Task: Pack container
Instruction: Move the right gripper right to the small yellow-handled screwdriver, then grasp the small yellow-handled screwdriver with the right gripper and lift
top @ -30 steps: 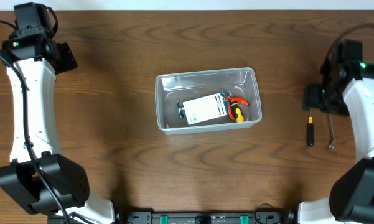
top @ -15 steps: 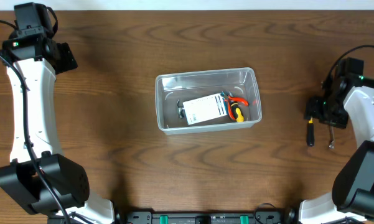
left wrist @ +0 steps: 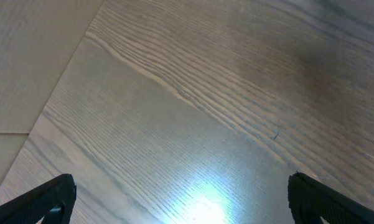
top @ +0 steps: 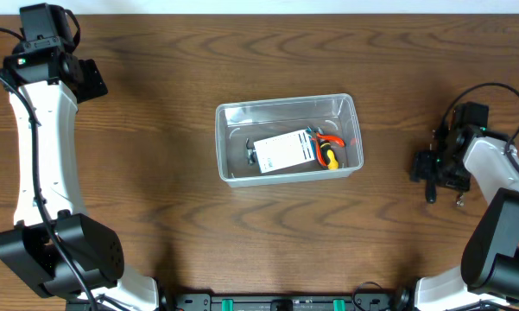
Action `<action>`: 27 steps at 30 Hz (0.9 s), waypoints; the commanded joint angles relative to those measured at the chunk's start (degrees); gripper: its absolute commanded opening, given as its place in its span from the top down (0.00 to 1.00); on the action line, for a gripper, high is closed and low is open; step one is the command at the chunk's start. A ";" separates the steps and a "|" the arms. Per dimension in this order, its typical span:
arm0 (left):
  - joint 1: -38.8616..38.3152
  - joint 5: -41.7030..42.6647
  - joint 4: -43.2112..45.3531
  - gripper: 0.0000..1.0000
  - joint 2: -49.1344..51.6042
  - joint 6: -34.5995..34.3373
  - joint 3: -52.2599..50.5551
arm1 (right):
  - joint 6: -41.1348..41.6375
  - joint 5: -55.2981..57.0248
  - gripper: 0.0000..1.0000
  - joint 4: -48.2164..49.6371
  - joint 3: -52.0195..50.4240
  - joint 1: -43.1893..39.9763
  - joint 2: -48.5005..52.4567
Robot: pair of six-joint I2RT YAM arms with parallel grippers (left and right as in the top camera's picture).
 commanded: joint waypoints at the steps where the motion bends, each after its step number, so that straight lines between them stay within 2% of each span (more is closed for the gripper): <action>1: 0.09 -0.31 -0.15 0.02 -1.18 -0.70 1.38 | -0.68 -0.42 0.23 1.27 -1.57 -0.35 0.59; 14: 0.09 -0.31 -0.15 0.02 -1.18 -0.72 1.38 | -0.68 -0.33 0.27 6.71 -5.99 -0.35 0.61; 19: 0.09 -0.31 -0.15 0.02 -1.18 -0.70 1.38 | -0.68 -0.37 0.20 7.15 -6.67 -0.35 0.61; 21: 0.09 -0.31 -0.15 0.02 -1.18 -0.70 1.38 | -0.68 -0.37 0.20 7.10 -6.67 -0.35 0.61; 22: 0.09 -0.31 -0.15 0.02 -1.18 -0.70 1.38 | -0.68 -0.37 0.22 7.02 -6.67 -0.35 0.61; 24: 0.09 -0.31 -0.15 0.02 -1.18 -0.70 1.38 | -0.70 -0.35 0.33 6.58 -6.67 -0.35 0.61; 27: 0.09 -0.31 -0.15 0.02 -1.18 -0.70 1.38 | -0.68 -0.35 0.54 6.10 -6.67 -0.35 0.61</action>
